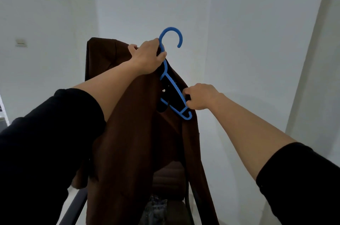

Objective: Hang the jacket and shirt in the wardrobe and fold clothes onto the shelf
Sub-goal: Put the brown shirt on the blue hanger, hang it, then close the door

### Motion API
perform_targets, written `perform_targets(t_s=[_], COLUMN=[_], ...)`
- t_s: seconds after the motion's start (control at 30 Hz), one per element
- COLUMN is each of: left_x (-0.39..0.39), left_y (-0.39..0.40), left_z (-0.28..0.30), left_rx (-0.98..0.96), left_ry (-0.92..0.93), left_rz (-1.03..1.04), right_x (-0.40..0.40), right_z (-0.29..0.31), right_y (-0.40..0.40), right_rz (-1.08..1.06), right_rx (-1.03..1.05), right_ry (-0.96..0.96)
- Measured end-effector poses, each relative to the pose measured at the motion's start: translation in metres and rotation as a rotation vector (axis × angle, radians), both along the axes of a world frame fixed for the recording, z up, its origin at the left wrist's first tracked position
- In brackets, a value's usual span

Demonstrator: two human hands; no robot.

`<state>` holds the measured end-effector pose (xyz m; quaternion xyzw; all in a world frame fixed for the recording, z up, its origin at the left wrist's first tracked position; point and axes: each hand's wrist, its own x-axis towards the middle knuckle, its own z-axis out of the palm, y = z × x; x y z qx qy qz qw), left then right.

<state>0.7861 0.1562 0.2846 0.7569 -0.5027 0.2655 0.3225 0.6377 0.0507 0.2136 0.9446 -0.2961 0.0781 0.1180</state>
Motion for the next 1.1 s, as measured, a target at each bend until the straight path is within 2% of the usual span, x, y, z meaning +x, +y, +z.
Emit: perform_targets(t_s=[0.13,0.33,0.5,0.73,0.87,1.0,1.1], left_x=[0.013,0.025,0.028,0.013,0.007,0.001,0.000], left_y=[0.007,0.022,0.022,0.015,0.009,0.005,0.004], left_z=[0.001,0.000,-0.008,-0.010,-0.009,-0.009,-0.008], left_rx=[-0.100,-0.210,-0.273,-0.502,-0.588,-0.560,-0.522], left_ry=[0.106,0.292,0.388,0.433,0.472,0.371,0.321], left_rz=[0.085,0.082,0.054,0.044,0.042,0.072,0.094], right_x=[0.000,-0.007,-0.010,-0.007,-0.009,-0.009,-0.008], right_z=[0.001,-0.006,-0.010,-0.014,-0.016,-0.019,-0.017], right_y=[-0.008,-0.022,-0.029,-0.036,-0.036,-0.033,-0.032], right_rz=[-0.055,-0.141,-0.155,-0.110,-0.146,-0.212,-0.216], right_rx=[-0.123,-0.133,-0.002,0.287,0.212,0.055,0.026], right_ry=[0.091,0.111,-0.025,-0.279,-0.318,-0.371,-0.395])
